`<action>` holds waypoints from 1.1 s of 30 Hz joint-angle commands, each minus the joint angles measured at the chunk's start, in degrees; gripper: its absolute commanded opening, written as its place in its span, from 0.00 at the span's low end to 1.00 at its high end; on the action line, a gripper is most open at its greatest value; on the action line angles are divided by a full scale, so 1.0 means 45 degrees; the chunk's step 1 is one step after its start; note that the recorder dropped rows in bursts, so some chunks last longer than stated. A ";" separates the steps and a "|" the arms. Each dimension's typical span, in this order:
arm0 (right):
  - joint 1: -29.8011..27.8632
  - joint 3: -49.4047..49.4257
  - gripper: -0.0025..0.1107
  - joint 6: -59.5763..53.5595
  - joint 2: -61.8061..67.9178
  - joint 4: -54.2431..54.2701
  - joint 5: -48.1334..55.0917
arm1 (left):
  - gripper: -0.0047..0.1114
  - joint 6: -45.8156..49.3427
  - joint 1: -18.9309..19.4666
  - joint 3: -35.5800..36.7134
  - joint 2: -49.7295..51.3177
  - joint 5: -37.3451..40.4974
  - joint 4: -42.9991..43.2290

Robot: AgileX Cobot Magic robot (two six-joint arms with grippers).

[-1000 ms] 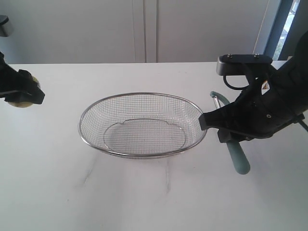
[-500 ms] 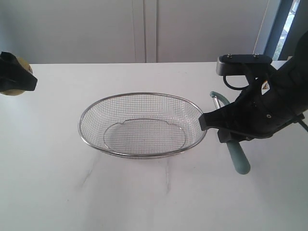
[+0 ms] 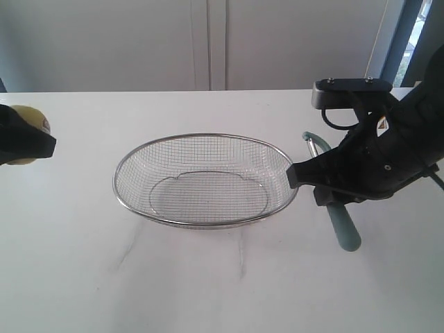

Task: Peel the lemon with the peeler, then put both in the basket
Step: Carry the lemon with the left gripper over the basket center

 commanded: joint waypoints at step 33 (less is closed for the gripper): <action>-0.0086 0.0017 0.02 -0.0185 -0.0056 0.0019 -0.0553 | 0.04 0.7337 -0.0006 0.0276 0.2048 0.0633 -0.8516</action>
